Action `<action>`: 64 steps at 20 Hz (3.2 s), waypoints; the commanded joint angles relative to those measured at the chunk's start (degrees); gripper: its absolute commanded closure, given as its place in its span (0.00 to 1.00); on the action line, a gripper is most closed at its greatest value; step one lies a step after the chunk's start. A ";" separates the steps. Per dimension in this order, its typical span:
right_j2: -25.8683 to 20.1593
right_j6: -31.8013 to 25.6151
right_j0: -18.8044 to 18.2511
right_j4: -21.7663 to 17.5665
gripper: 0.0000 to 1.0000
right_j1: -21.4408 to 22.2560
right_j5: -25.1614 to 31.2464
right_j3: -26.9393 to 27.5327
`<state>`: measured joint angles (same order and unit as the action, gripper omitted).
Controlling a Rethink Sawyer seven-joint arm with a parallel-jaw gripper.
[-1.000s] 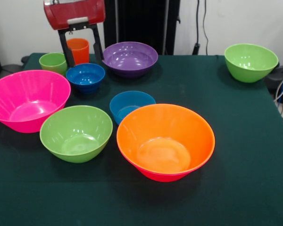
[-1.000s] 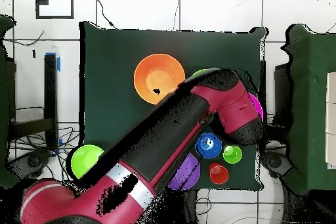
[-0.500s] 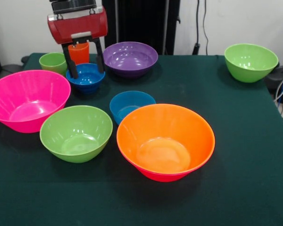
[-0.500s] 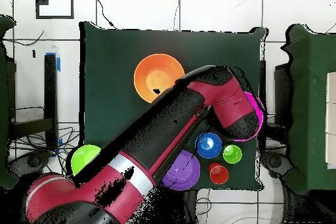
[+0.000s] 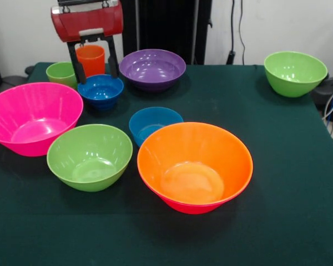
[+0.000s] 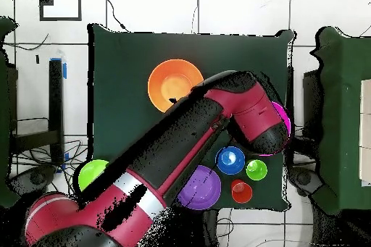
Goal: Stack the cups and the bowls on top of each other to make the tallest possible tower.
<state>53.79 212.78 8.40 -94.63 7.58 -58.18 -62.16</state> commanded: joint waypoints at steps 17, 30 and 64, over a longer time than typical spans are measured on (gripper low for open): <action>8.52 22.41 -1.15 -3.54 0.00 -6.00 -9.72 9.52; 7.83 14.73 -3.16 1.77 0.00 -8.84 -2.23 9.83; 2.79 9.27 -3.40 16.40 0.00 -17.43 1.02 8.70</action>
<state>67.77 217.29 5.68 -82.35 -7.04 -62.06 -53.62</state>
